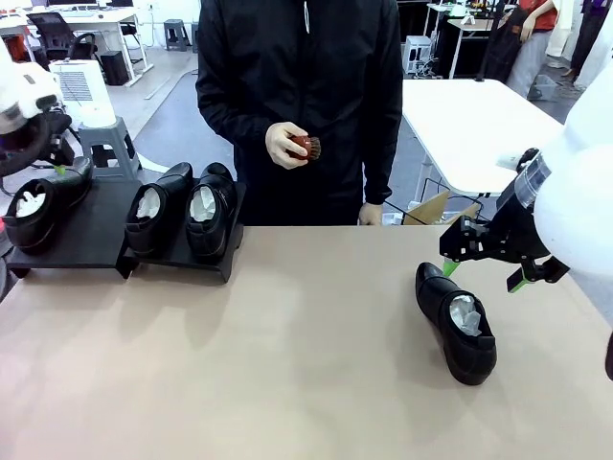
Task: Organize the shoes by placing them on the stand.
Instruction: Pick up one Shoe and place it in the middle of the table.
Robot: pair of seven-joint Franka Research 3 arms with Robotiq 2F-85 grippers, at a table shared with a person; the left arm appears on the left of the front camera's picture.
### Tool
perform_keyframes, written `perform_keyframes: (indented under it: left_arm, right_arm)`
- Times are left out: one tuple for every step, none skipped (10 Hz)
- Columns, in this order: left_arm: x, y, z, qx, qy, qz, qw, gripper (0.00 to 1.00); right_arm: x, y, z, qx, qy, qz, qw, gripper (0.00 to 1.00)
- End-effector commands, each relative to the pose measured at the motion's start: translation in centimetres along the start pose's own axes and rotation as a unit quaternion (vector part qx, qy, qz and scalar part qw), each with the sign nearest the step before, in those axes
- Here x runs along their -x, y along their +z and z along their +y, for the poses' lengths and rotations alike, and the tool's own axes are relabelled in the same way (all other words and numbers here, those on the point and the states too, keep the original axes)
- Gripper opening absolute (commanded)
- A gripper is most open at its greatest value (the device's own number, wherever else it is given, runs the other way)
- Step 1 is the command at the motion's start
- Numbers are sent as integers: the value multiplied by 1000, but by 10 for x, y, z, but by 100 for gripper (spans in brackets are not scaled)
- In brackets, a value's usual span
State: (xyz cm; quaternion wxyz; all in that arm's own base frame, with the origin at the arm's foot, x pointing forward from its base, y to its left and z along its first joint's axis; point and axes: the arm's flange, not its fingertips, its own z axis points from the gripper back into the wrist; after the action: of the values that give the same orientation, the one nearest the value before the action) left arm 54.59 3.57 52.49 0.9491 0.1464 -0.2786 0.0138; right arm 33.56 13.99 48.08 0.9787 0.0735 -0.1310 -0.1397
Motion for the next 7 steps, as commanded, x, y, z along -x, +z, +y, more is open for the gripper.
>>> perform_keyframes:
  left_arm:
    - [34,35,-23,66,-10,55,996,100]
    - [41,46,-41,129,-57,80,987,100]
    - [43,43,-58,153,-116,129,973,100]
    - [50,49,-71,193,-147,162,957,100]
    - [59,57,-81,208,-180,176,945,100]
    - [61,60,-81,205,-188,186,942,100]
    - [61,56,-76,210,-169,185,945,100]
  right_arm:
    - [0,0,0,0,0,0,1000,100]
    - [-6,-26,7,5,36,62,997,100]
    - [-12,-61,15,18,52,99,994,100]
    - [-17,-88,20,15,64,106,992,100]
    - [-25,-108,22,20,74,70,995,100]
    - [-30,-124,22,37,85,61,994,100]
    - [-33,-137,23,46,106,60,991,100]
